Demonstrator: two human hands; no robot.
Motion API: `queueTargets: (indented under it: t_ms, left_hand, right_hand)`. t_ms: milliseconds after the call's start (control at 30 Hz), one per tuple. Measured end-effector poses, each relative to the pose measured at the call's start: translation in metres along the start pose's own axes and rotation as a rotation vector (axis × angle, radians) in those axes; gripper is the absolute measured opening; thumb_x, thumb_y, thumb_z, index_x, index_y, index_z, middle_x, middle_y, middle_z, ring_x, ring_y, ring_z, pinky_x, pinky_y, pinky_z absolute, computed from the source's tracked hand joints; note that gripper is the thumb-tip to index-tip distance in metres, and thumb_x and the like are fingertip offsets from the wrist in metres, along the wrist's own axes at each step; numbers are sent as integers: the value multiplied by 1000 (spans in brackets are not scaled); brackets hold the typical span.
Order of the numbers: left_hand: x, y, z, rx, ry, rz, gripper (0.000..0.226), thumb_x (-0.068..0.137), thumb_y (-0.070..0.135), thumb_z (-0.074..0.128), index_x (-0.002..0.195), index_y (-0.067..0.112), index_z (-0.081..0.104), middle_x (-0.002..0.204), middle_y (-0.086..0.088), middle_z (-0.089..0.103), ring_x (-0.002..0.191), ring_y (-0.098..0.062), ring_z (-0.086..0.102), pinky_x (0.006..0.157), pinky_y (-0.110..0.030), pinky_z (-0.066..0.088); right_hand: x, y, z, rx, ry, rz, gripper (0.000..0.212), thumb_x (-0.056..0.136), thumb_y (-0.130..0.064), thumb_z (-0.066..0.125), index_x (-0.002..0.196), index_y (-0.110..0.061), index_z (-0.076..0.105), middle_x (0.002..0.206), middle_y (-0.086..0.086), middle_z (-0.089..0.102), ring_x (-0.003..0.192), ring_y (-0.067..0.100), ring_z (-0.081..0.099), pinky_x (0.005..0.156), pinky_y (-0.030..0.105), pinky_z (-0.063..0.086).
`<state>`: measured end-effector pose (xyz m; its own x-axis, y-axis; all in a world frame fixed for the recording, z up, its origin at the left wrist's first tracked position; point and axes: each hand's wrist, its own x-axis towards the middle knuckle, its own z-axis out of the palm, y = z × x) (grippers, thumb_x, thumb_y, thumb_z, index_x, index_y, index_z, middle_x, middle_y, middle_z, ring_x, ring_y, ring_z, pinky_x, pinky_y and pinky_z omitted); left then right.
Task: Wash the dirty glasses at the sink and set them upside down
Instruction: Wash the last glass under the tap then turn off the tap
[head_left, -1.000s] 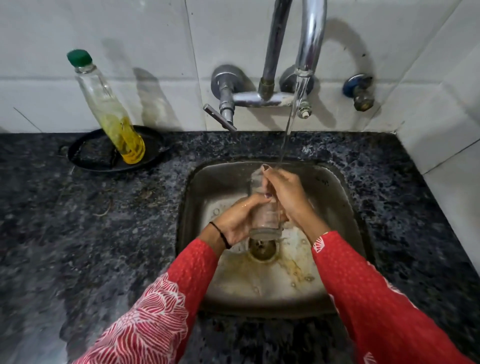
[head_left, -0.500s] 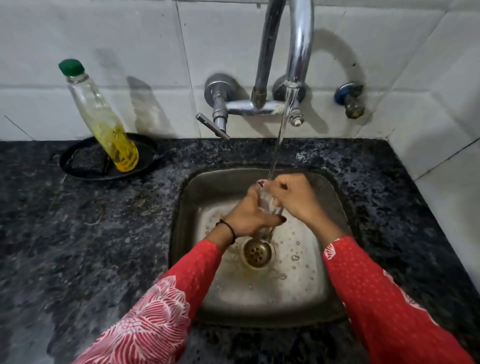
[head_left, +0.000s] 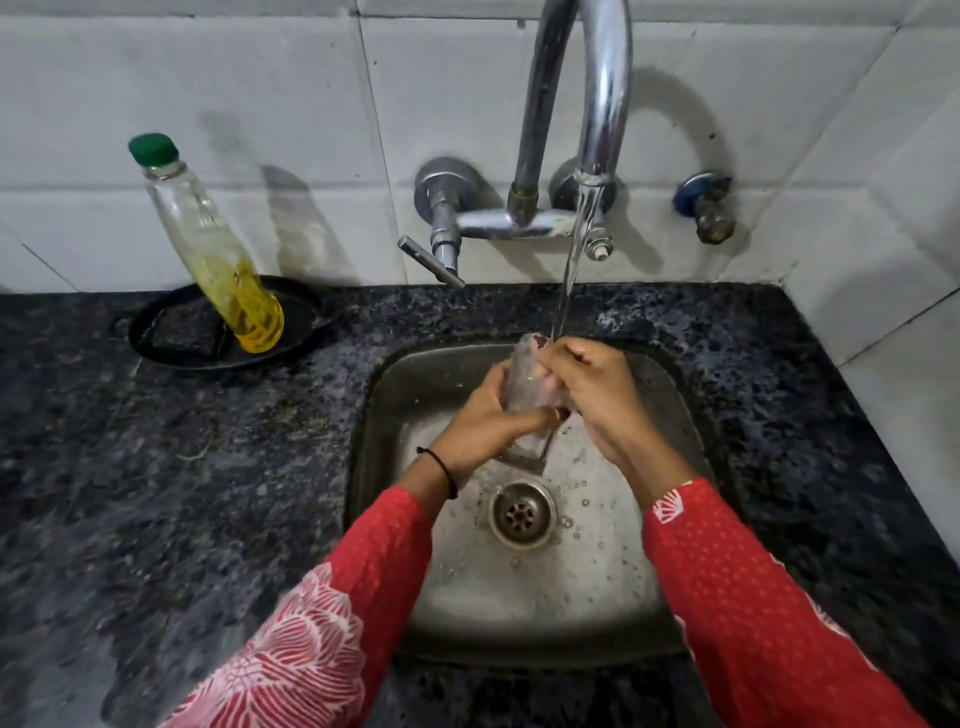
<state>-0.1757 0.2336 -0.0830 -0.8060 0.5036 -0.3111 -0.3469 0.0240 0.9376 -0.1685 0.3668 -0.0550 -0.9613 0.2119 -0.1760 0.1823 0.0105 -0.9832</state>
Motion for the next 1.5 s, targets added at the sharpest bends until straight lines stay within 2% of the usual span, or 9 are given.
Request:
queueTargets:
  t_ms: [100,233,467,600,800,967,1133,1300,1500]
  left_hand:
    - [-8,2,-3,-196,-136,-76,61,78,14,68,132,16,42,108,-5,66,89,-28,67,62,-34,58]
    - [3,-11,6,476,128,78,88,66,24,80,136,29,27,113,-2,63,90,-24,67,74,-42,59]
    - [-6,5,-4,-241,-220,-134,55,80,13,66,131,14,46,103,-4,67,82,-23,68,66,-40,60]
    - [0,-3,6,532,111,106,89,74,16,76,143,24,21,115,-4,60,86,-22,68,70,-34,59]
    - [-11,9,-6,-253,-240,-160,53,83,27,61,131,12,46,113,-10,65,88,-29,67,69,-44,60]
    - [-3,1,3,650,66,163,76,75,21,76,134,20,29,114,-5,59,82,-22,67,64,-31,57]
    - [-15,8,-11,-217,-263,-164,45,80,25,64,123,19,52,103,-6,67,80,-25,68,61,-38,60]
    - [-4,3,0,587,51,72,84,72,29,78,138,22,28,115,-5,61,81,-25,69,73,-46,59]
    - [-7,4,-11,-39,-246,-171,46,78,20,74,119,16,54,103,-7,67,89,-27,67,66,-41,60]
  right_hand:
    - [-3,-2,-1,175,-20,25,17,88,-18,64,74,-8,64,62,1,57,54,6,53,52,19,46]
    - [3,-3,3,-397,-66,-25,34,88,-19,64,56,-12,58,52,4,56,38,-1,48,45,14,40]
    - [2,0,-7,107,-34,14,24,87,-14,64,63,-10,63,50,-4,55,44,4,45,48,18,38]
    - [8,0,-1,-314,-66,-45,36,89,-17,63,54,-15,59,41,-9,55,41,1,50,48,18,40]
    - [1,-1,-7,204,-90,63,21,87,-20,64,77,-2,66,66,9,56,56,15,48,51,23,40]
    - [7,-8,1,-352,-86,-2,35,89,-18,62,55,-9,61,40,-3,56,36,4,49,45,16,41]
    - [4,-6,-3,-105,-29,-95,33,89,-15,62,57,-6,61,45,-4,55,38,4,44,47,17,38]
    - [6,-10,4,-377,-32,-60,43,90,-20,60,48,-14,56,36,-5,53,33,2,47,42,13,39]
    - [-5,-10,-1,-212,-32,-200,35,87,-12,65,52,-8,59,39,-7,54,37,-1,44,44,14,38]
